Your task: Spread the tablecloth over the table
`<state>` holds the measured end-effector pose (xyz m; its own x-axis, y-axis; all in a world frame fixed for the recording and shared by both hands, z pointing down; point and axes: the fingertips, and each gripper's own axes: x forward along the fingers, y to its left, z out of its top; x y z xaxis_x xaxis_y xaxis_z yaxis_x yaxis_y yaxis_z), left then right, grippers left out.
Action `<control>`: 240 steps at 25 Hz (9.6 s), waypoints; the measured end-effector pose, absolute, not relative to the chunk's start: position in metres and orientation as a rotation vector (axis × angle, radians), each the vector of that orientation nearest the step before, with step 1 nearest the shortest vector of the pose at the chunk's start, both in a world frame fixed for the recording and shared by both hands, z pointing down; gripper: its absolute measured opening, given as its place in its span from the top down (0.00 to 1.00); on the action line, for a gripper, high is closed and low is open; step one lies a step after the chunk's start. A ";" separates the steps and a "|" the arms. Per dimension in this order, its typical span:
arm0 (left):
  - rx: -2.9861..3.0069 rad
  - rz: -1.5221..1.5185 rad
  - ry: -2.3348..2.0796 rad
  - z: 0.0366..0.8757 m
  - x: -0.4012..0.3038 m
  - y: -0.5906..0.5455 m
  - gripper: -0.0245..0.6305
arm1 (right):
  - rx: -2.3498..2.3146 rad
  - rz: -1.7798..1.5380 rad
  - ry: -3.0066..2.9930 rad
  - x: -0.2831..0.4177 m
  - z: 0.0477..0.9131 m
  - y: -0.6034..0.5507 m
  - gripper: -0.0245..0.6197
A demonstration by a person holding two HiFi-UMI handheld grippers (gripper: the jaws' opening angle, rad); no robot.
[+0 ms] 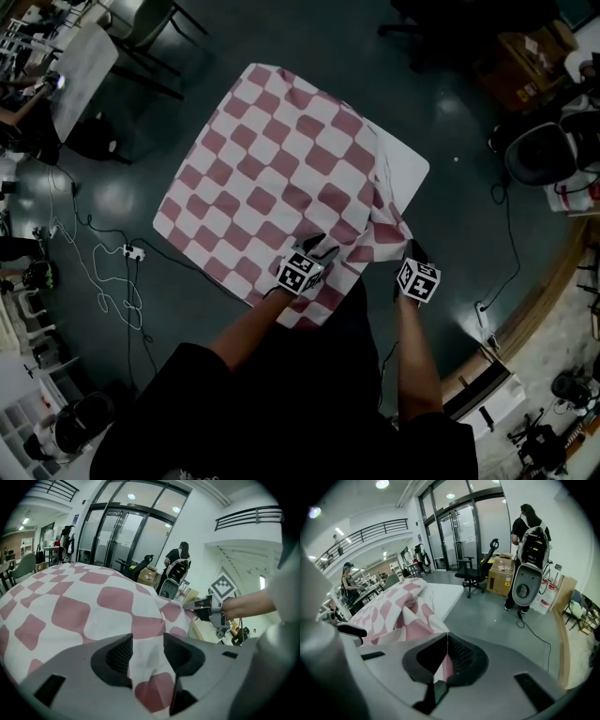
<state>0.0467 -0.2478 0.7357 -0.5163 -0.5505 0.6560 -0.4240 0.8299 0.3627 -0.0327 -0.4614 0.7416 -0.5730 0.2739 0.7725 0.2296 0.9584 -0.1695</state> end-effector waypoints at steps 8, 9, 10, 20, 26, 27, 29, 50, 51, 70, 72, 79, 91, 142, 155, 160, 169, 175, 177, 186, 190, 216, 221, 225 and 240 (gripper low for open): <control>0.712 -0.213 -2.169 0.743 0.060 -0.255 0.66 | -0.276 0.187 -2.163 0.043 0.741 -0.487 0.94; 0.720 -0.212 -2.167 0.742 0.061 -0.259 0.66 | -0.283 0.200 -2.153 0.052 0.745 -0.484 0.93; 0.727 -0.212 -2.166 0.741 0.062 -0.262 0.66 | -0.295 0.199 -2.146 0.058 0.748 -0.479 0.93; 0.711 -0.230 -2.253 0.738 0.042 -0.306 0.66 | -0.578 0.160 -2.285 -0.046 0.705 -0.452 0.75; 0.391 -0.300 -2.294 0.746 0.029 -0.313 0.66 | -0.998 0.008 -2.091 -0.122 0.743 -0.371 0.73; 0.357 -0.296 -2.295 0.746 0.027 -0.317 0.65 | -1.041 -0.023 -2.054 -0.127 0.748 -0.363 0.73; 0.301 -0.292 -2.296 0.745 0.022 -0.321 0.65 | -1.100 -0.081 -1.976 -0.129 0.760 -0.356 0.72; 0.375 -0.383 -2.350 0.726 -0.011 -0.316 0.65 | -0.836 -0.127 -2.073 -0.132 0.733 -0.437 0.94; 0.389 -0.374 -2.352 0.726 -0.014 -0.315 0.65 | -0.778 -0.071 -2.086 -0.126 0.733 -0.455 0.94; 0.300 -0.329 -2.296 0.739 -0.086 -0.327 0.65 | -1.282 -0.232 -1.897 -0.221 0.748 -0.383 0.62; 0.277 -0.330 -2.295 0.738 -0.095 -0.326 0.65 | -1.317 -0.232 -1.785 -0.223 0.766 -0.373 0.62; 0.222 -0.337 -2.267 0.746 -0.110 -0.314 0.65 | -1.356 -0.143 -1.726 -0.226 0.752 -0.378 0.91; 0.239 -0.328 -2.265 0.741 -0.117 -0.306 0.65 | -1.433 -0.147 -1.898 -0.202 0.685 -0.371 0.92; 0.355 -0.264 -2.286 0.733 -0.151 -0.356 0.65 | -0.694 0.057 -1.994 -0.203 0.781 -0.604 0.94; 0.364 -0.245 -2.301 0.732 -0.188 -0.356 0.65 | -1.136 0.172 -1.983 -0.294 0.740 -0.449 0.70; 0.327 -0.267 -2.306 0.730 -0.195 -0.351 0.65 | -1.275 0.102 -1.799 -0.318 0.765 -0.399 0.59; 0.260 -0.312 -2.274 0.746 -0.196 -0.335 0.65 | -1.381 0.121 -1.640 -0.310 0.777 -0.390 0.89; 0.259 -0.326 -2.297 0.731 -0.200 -0.331 0.65 | -1.407 0.062 -1.817 -0.311 0.720 -0.406 0.91; 0.268 -0.316 -2.288 0.731 -0.196 -0.332 0.65 | -1.290 0.042 -1.880 -0.318 0.730 -0.429 0.90; 0.268 -0.320 -2.234 0.740 -0.166 -0.309 0.65 | -1.170 -0.046 -1.862 -0.308 0.757 -0.446 0.65; 0.279 -0.323 -2.199 0.752 -0.157 -0.317 0.65 | -1.259 -0.055 -1.843 -0.285 0.755 -0.419 0.68; 0.089 -0.381 -2.387 0.741 -0.084 -0.303 0.54 | -1.693 -0.159 -1.808 -0.200 0.718 -0.323 0.77; 0.099 -0.420 -2.385 0.748 -0.011 -0.274 0.54 | -1.709 -0.394 -1.842 -0.180 0.741 -0.304 0.69; 0.155 -0.395 -2.453 0.748 -0.036 -0.306 0.50 | -1.680 -0.456 -1.859 -0.220 0.754 -0.324 0.67; 0.146 -0.704 -2.613 0.660 0.156 -0.242 0.50 | -1.547 -0.028 -1.979 -0.004 0.625 -0.273 0.71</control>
<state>0.1559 -0.2423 0.6596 -0.9027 -0.2081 0.3766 0.0093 0.8656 0.5007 -0.0038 -0.2726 0.6255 -0.1226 0.8709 0.4759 0.8840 0.3138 -0.3464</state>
